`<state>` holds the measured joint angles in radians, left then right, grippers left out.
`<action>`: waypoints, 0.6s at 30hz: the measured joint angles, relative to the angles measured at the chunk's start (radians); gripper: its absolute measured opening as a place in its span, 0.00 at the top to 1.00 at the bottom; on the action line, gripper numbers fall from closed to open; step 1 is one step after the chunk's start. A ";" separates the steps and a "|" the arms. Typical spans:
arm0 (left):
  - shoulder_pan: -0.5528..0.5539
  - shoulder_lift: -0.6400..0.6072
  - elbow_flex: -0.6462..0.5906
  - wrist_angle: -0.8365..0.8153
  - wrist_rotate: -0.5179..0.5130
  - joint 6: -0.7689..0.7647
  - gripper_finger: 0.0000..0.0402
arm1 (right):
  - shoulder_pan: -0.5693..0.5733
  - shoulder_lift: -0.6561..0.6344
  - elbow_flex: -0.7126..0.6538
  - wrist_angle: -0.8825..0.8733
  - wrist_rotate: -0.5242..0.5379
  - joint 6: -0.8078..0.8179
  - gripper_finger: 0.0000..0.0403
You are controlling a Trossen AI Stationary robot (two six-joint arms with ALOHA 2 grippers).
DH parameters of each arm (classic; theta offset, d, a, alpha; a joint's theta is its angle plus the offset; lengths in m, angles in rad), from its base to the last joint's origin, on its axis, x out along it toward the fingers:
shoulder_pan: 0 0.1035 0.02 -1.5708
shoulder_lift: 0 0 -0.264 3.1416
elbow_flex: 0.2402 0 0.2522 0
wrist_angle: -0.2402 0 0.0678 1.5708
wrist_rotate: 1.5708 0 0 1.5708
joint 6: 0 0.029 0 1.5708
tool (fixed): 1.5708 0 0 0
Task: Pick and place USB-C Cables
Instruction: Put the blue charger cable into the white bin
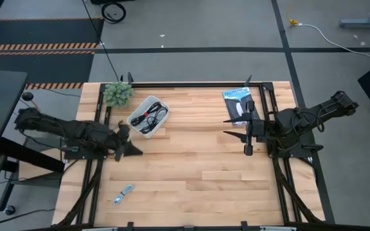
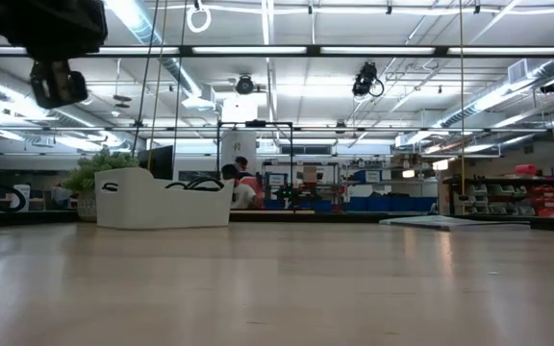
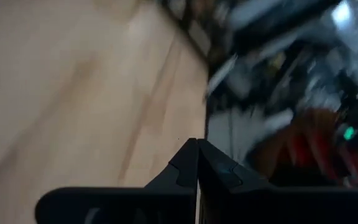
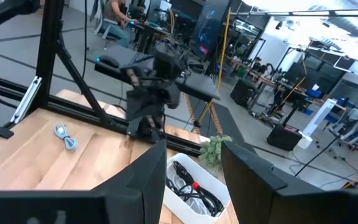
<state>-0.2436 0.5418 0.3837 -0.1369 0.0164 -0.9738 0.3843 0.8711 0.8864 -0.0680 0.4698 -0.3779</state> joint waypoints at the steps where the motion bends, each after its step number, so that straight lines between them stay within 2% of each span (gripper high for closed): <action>1: -0.020 0.034 0.032 -0.062 0.015 -0.021 0.97 | 0.000 0.000 0.000 0.001 0.000 0.000 0.60; 5: -0.118 0.173 0.160 -0.315 0.041 -0.166 0.97 | 0.000 0.000 0.000 0.001 0.000 0.000 0.60; 10: -0.251 0.346 0.296 -0.518 0.044 -0.319 0.97 | 0.000 0.000 0.000 0.001 0.000 0.000 0.60; 18: -0.405 0.564 0.353 -0.552 0.148 -0.469 0.96 | 0.000 0.001 0.001 0.003 0.000 0.000 0.60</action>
<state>-0.6490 1.1061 0.7364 -0.6889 0.1645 -1.4425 0.3843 0.8722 0.8871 -0.0653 0.4697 -0.3779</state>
